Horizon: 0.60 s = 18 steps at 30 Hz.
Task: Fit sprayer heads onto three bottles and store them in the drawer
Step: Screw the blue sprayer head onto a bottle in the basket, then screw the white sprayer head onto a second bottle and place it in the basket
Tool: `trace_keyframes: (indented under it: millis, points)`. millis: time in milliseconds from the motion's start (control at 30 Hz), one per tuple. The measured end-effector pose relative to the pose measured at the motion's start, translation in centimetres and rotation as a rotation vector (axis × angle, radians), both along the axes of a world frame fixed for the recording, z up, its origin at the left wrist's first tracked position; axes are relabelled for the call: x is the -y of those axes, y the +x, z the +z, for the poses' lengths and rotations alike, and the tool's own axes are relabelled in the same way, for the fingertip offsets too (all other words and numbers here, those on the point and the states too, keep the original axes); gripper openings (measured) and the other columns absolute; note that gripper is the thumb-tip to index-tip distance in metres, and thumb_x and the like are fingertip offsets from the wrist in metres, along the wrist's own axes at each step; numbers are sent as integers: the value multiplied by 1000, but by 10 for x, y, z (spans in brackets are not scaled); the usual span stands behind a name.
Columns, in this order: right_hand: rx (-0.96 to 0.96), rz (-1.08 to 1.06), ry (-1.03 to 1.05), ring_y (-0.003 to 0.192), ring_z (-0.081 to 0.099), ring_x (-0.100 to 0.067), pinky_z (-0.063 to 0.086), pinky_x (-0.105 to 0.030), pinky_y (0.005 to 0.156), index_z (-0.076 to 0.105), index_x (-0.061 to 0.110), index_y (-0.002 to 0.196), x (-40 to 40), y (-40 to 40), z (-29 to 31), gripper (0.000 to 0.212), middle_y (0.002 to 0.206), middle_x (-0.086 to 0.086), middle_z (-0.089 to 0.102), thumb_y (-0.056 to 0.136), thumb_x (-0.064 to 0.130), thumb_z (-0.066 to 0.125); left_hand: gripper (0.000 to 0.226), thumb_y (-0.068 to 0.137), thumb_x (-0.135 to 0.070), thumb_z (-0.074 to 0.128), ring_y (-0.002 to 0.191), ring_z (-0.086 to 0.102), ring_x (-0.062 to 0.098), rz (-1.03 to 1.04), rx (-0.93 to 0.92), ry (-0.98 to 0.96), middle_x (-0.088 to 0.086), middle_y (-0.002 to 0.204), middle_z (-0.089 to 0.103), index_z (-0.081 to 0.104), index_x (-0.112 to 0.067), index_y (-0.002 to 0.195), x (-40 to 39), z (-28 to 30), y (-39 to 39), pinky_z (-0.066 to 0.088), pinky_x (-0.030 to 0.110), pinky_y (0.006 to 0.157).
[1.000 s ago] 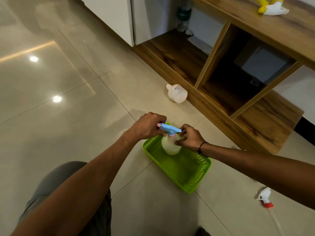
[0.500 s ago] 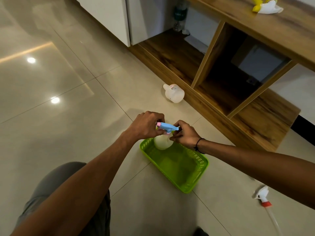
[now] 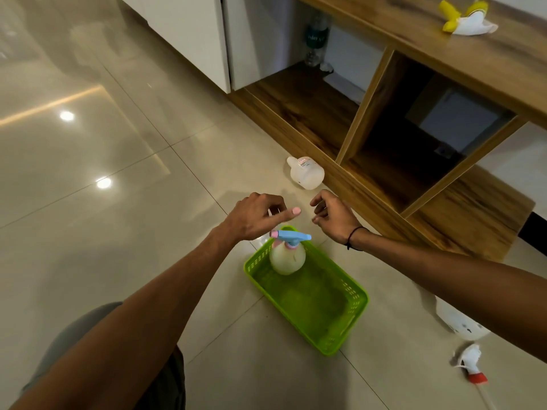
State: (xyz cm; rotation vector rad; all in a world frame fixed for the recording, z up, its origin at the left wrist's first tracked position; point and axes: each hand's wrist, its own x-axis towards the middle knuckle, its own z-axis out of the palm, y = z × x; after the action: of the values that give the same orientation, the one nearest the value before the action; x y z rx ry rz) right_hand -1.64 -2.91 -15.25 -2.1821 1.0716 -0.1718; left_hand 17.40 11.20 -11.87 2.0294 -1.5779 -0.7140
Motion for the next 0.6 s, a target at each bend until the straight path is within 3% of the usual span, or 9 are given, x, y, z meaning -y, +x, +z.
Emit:
trace_keyframes:
  millis: [100, 167, 267, 367, 600]
  points:
    - [-54, 35, -137, 100, 62, -28, 58, -43, 82, 53, 17, 120, 21, 12, -4, 36, 114, -8, 60, 89, 2, 64, 74, 93, -81, 32, 70, 69, 8, 81, -33, -25, -6, 78, 78, 77, -23, 86, 15, 3, 7, 60, 46, 84]
    - [-177, 99, -200, 111, 57, -32, 54, -42, 85, 46, 19, 131, 35, 19, -9, 50, 130, -11, 50, 88, 13, 70, 68, 97, -77, 37, 69, 69, 7, 112, -23, -38, -6, 75, 77, 76, -24, 83, 21, 1, 12, 60, 46, 83]
    - [-361, 163, -298, 128, 46, -40, 53, -49, 96, 37, 22, 144, 51, 36, -20, 69, 144, -17, 37, 86, 28, 74, 65, 101, -73, 40, 74, 72, 14, 157, 32, -23, -5, 75, 77, 76, -22, 83, 27, -2, 17, 60, 47, 83]
    - [-431, 171, -361, 138, 37, -42, 53, -51, 102, 30, 29, 155, 60, 59, -26, 82, 157, -18, 24, 86, 33, 74, 65, 101, -71, 41, 79, 73, 19, 180, 89, -6, -2, 79, 78, 77, -19, 86, 32, -2, 21, 60, 48, 83]
    - [-487, 188, -365, 143, 27, -40, 48, -52, 108, 25, 33, 159, 85, 91, -32, 87, 155, -18, 22, 85, 32, 72, 62, 100, -70, 48, 80, 73, 23, 265, 118, 7, 0, 82, 78, 76, -15, 89, 27, -7, 30, 59, 44, 77]
